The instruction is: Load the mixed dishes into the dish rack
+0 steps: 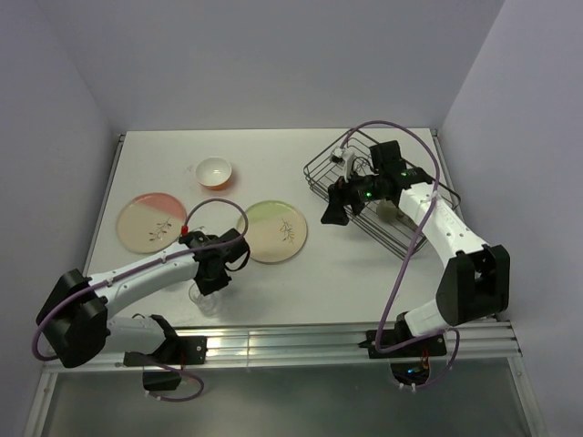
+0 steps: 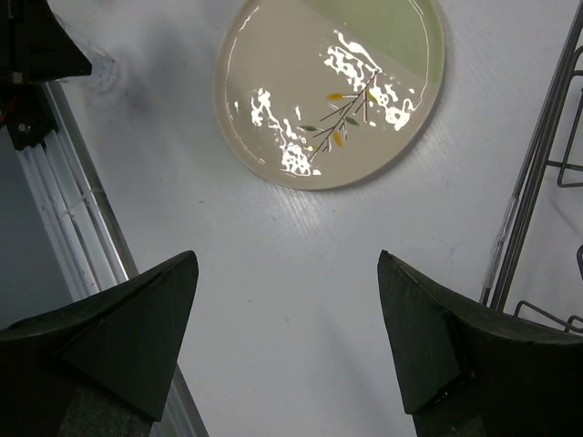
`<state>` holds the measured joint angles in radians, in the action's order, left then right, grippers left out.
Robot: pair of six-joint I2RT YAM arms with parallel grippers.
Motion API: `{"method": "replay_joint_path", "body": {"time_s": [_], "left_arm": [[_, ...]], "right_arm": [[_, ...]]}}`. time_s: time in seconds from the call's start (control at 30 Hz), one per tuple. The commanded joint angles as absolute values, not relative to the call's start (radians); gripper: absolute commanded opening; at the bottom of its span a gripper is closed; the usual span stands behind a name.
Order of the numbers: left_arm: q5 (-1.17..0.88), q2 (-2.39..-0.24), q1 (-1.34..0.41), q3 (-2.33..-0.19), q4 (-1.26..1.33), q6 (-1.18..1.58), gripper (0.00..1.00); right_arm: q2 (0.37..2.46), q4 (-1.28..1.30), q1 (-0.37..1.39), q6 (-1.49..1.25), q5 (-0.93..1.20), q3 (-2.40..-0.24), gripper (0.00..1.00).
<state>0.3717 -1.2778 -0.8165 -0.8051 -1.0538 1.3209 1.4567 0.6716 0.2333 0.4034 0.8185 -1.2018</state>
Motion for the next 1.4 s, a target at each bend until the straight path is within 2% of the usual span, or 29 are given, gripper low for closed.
{"method": "replay_joint_path", "body": {"time_s": [0.0,0.1,0.23,0.3,0.4,0.43,0.47,0.53,0.57,0.63,0.77,0.8,0.93,1.07,1.37], "left_arm": [[0.374,-1.276,-0.808,-0.792,-0.997,1.309,0.19],[0.39,-1.253,-0.807,-0.819,-1.003,1.302,0.0],[0.391,-1.155,-0.807,-0.944,-0.945,1.197,0.0],[0.303,-1.08,-0.802,-0.975,-0.84,1.108,0.0],[0.085,-0.976,-0.744,-0.941,-0.446,0.919,0.0],[-0.078,-0.96,-0.692,-0.899,-0.234,0.866,0.0],[-0.15,-0.948,-0.666,-0.879,-0.137,0.856,0.0],[-0.336,-0.953,-0.582,-0.841,0.115,0.86,0.0],[-0.391,-0.966,-0.56,-0.836,0.188,0.867,0.0],[-0.463,-1.015,-0.525,-0.844,0.299,0.885,0.0],[-0.573,-1.104,-0.514,-0.853,0.539,0.951,0.0],[-0.583,-1.139,-0.514,-0.853,0.617,0.971,0.0],[-0.618,-1.196,-0.514,-0.862,0.728,1.052,0.0],[-0.624,-1.207,-0.512,-0.862,0.755,1.066,0.0],[-0.637,-1.207,-0.514,-0.845,0.756,1.077,0.0]], "right_arm": [[1.405,0.63,0.241,0.39,0.847,-1.2,0.87],[1.396,0.637,0.241,0.411,0.883,-1.193,0.87],[1.356,0.644,0.241,0.462,0.957,-1.161,0.87],[1.339,0.621,0.241,0.485,1.03,-1.144,0.87],[1.304,0.487,0.241,0.421,1.148,-1.091,0.88],[1.307,0.439,0.242,0.37,1.17,-1.075,0.88],[1.315,0.393,0.244,0.307,1.184,-1.072,0.88],[1.327,0.139,0.242,-0.002,1.195,-1.037,0.88],[1.327,0.033,0.242,-0.249,1.193,-1.013,0.88],[1.327,-0.271,0.244,-0.468,1.155,-0.961,0.88],[1.35,-0.497,0.244,-0.881,0.99,-0.951,0.94],[1.35,-0.488,0.242,-0.984,0.95,-0.957,1.0],[1.354,-0.393,0.258,-1.107,0.822,-0.999,1.0],[1.368,-0.507,0.279,-1.247,0.833,-0.96,1.0],[1.387,-0.682,0.354,-1.333,0.862,-0.933,0.98]]}}
